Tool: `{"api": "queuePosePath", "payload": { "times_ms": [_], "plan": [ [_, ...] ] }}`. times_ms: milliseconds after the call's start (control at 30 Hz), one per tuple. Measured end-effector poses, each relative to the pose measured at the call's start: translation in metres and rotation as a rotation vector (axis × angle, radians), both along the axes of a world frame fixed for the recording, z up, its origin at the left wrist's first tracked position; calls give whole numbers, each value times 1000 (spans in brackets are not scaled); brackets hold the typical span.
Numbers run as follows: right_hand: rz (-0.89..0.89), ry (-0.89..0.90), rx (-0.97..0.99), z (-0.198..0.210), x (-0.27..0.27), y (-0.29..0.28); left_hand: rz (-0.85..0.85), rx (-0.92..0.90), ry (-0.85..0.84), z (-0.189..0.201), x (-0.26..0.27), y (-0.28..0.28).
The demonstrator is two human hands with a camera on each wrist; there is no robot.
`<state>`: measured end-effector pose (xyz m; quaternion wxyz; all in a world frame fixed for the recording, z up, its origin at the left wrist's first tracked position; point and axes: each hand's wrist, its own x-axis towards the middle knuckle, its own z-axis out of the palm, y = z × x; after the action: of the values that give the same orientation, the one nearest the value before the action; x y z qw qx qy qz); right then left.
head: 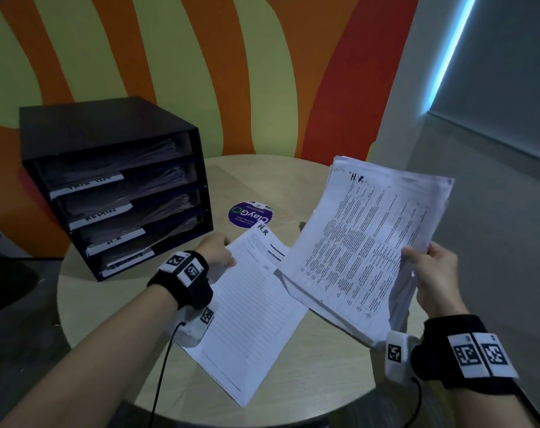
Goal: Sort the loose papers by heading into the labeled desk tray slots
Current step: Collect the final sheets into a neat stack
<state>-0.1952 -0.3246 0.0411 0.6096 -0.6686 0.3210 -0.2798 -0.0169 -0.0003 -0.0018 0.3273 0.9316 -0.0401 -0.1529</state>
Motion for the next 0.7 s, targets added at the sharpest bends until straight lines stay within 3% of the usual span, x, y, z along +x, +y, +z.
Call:
{"api": "queuePosePath", "payload": {
  "times_ms": [133,267,333,500,700],
  "plan": [
    [19,73,-6,-12,3,2,116,-179,-319,37,6,20],
    [83,118,21,-16,5,12,186,-699,-508,86,-10,31],
    [115,115,32,-15,6,21,171,-819,-549,109,-19,35],
    [161,100,56,-15,9,35,176,-894,-450,118,-16,26],
    [277,28,104,-1,9,53,82,-717,-186,66,-25,-20]
  ]
}}
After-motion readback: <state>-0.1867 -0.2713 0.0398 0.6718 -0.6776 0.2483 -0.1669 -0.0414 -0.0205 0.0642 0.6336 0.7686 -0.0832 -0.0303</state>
